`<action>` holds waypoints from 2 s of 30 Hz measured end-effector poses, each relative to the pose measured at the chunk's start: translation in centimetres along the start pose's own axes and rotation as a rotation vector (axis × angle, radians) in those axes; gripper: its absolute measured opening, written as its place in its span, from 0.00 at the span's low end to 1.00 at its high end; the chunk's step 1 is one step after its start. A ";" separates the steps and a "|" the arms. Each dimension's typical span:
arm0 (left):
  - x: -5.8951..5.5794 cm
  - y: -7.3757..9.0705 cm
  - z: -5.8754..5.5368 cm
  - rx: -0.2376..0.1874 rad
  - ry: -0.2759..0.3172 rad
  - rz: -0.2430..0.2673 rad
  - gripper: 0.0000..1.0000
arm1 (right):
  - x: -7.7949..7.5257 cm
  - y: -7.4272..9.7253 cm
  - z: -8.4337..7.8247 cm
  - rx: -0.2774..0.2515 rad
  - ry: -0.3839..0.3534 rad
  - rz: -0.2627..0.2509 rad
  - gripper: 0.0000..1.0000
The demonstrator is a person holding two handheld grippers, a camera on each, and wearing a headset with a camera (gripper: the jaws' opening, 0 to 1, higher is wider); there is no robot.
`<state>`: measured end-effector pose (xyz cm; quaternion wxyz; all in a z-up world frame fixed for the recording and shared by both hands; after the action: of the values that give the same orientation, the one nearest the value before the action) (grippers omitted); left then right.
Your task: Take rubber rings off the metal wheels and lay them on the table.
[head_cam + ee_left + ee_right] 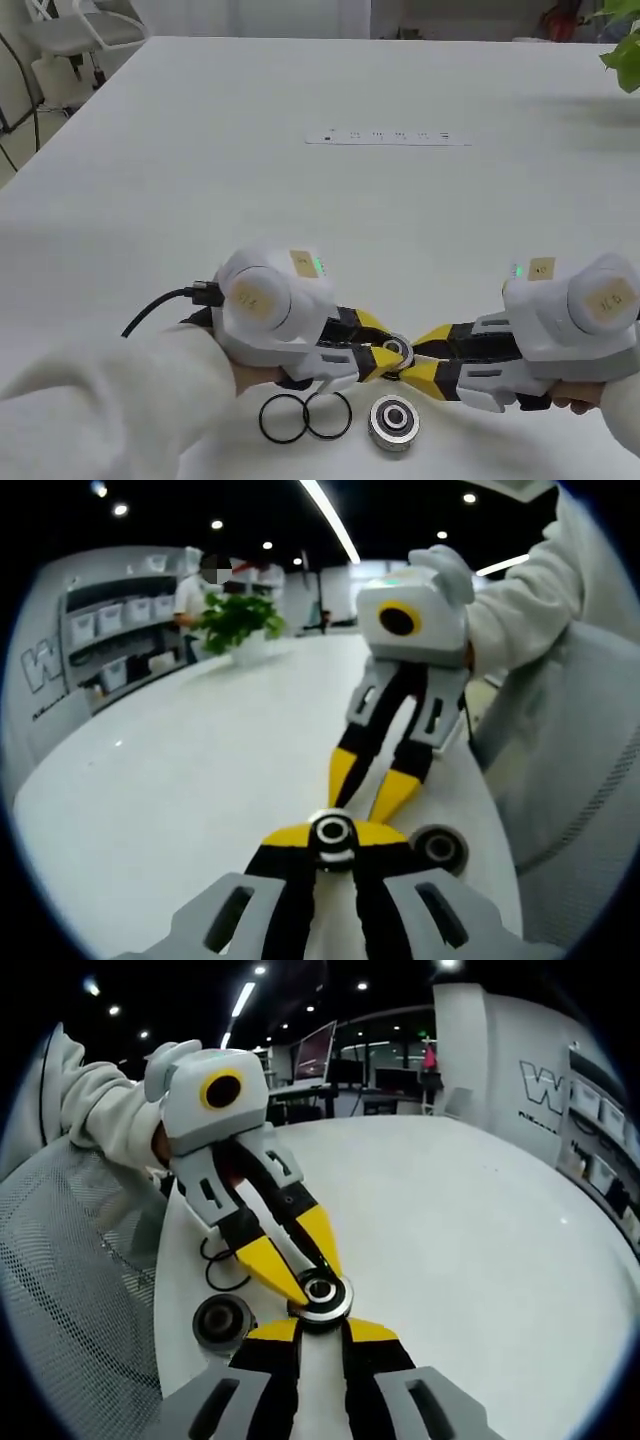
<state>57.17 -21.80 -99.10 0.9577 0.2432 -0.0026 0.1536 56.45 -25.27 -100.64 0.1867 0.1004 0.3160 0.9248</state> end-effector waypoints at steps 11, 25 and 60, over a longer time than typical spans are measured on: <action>0.2 0.1 -0.1 0.005 0.009 0.010 0.14 | -0.4 0.1 -0.1 0.015 -0.013 -0.035 0.00; 0.1 0.1 -0.1 0.007 0.004 0.008 0.13 | -1.1 0.7 0.2 0.001 -0.408 -0.065 0.00; 0.2 0.2 -0.2 0.004 -0.002 0.011 0.13 | -0.1 0.7 1.7 -0.003 -0.641 -0.056 0.00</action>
<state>57.26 -21.46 -99.16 0.9564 0.2451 -0.0046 0.1585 56.86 -24.90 -98.88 0.3022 0.3777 0.2422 0.8410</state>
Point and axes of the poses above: the centre of the closed fingertips' face, and the gripper's own axes: y roughly backward along the fingers, x roughly to its left, z roughly out of its top, the point moved 2 cm from there along y, roughly backward along the fingers, and after that the axes turned 3 degrees about -y, right-handed, at the moved point
